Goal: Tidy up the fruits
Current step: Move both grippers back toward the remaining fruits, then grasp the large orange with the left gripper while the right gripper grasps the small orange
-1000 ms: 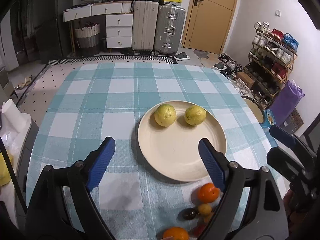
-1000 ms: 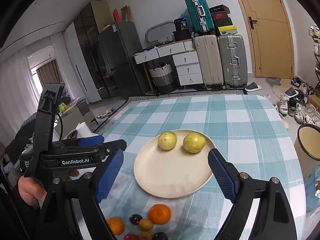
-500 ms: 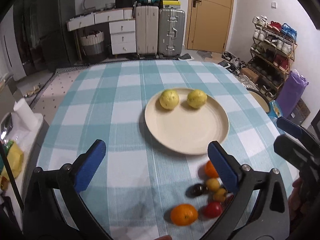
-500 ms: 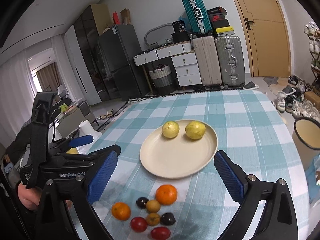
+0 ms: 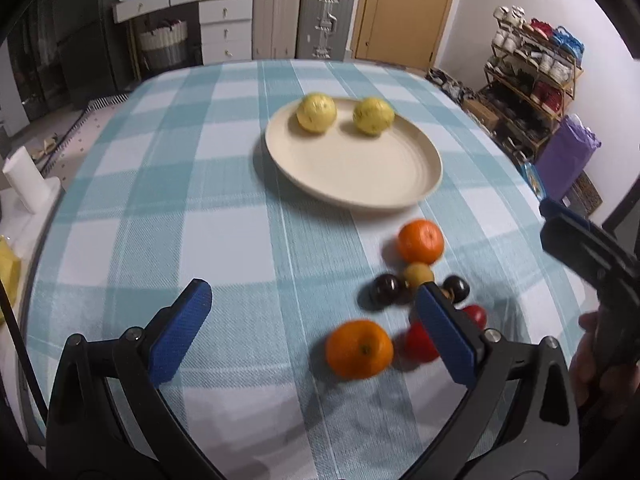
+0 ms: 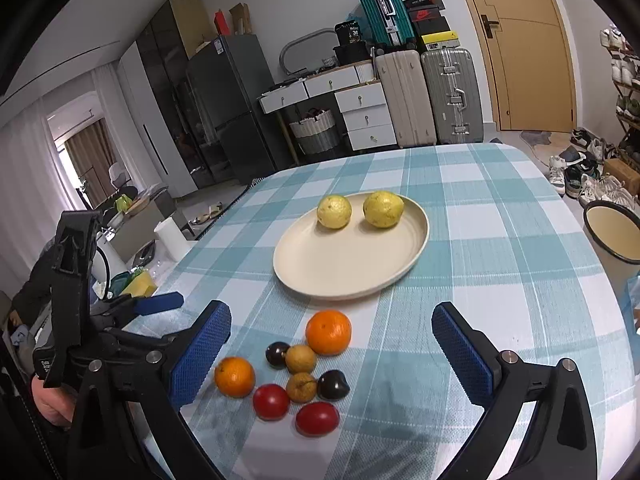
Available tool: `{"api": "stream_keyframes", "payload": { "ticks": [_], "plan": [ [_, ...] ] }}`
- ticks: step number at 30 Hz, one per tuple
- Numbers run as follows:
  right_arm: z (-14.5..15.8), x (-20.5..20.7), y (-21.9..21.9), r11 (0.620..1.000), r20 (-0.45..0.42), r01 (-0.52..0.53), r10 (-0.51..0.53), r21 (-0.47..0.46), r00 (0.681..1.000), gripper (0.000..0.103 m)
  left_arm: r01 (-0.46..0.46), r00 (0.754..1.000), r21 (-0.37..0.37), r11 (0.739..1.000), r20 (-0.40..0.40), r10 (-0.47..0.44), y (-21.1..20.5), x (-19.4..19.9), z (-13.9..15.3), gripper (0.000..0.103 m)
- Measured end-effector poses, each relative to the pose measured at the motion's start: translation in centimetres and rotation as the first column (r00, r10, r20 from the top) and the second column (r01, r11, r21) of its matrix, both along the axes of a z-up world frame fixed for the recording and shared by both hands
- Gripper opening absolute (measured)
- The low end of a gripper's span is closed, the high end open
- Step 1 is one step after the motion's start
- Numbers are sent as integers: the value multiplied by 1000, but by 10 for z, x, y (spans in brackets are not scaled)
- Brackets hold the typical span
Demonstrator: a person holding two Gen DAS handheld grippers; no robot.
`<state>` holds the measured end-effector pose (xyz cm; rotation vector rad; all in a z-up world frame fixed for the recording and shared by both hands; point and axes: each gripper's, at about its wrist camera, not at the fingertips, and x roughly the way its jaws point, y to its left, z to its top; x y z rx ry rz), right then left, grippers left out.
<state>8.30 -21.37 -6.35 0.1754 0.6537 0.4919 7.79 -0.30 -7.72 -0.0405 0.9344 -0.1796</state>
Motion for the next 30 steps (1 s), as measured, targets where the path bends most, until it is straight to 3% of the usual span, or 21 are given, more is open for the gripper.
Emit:
{"api": "stream_keyframes", "payload": {
  "ticks": [10,20,26,29,30],
  "plan": [
    [-9,-1,-4,1000,-20,10,-10,-17,1000,103,36,997,8,999,-69,-36,-3,0,-23,101],
    [-19,2,-5,999,-51,23,-25,-31,998,103,59,992,-92,994,-101,-69,4,-2,-33,97],
    [-21,3,-3,999,-55,24,-26,-34,998,103,101,986,-138,985,-116,-117,3,-3,-38,80],
    [-21,3,-1,999,-54,23,-25,-41,998,103,117,985,-151,982,-112,-134,3,-3,-39,68],
    [-22,3,-1,999,-55,22,-24,-42,998,103,122,984,-156,980,-111,-140,4,-3,-38,59]
  ]
}}
